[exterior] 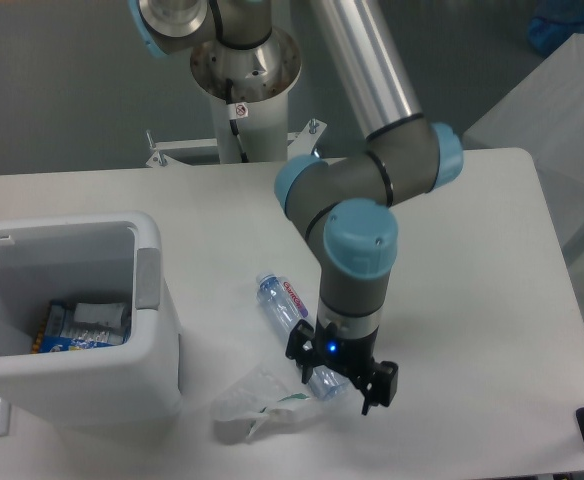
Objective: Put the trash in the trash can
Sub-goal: 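Lower the open gripper toward the crumpled clear plastic bag, then close the gripper on the plastic bag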
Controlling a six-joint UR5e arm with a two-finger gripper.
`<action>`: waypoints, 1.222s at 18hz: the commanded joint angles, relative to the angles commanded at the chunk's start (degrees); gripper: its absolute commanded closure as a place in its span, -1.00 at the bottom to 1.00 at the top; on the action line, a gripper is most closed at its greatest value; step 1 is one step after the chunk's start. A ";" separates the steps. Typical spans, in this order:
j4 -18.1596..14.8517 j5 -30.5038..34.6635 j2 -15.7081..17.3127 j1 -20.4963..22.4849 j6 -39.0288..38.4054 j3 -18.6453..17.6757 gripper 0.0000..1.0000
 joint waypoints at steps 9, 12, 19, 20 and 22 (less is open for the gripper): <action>0.17 0.00 -3.08 -2.20 -0.62 0.09 -1.00; 1.23 0.52 -3.95 -2.90 -1.05 -0.09 -1.00; 1.23 1.58 -3.78 -3.25 -2.90 -0.09 0.05; 1.23 1.58 -3.69 -3.25 -3.68 -0.09 0.20; 1.23 1.49 -3.52 -3.25 -5.18 -0.09 0.48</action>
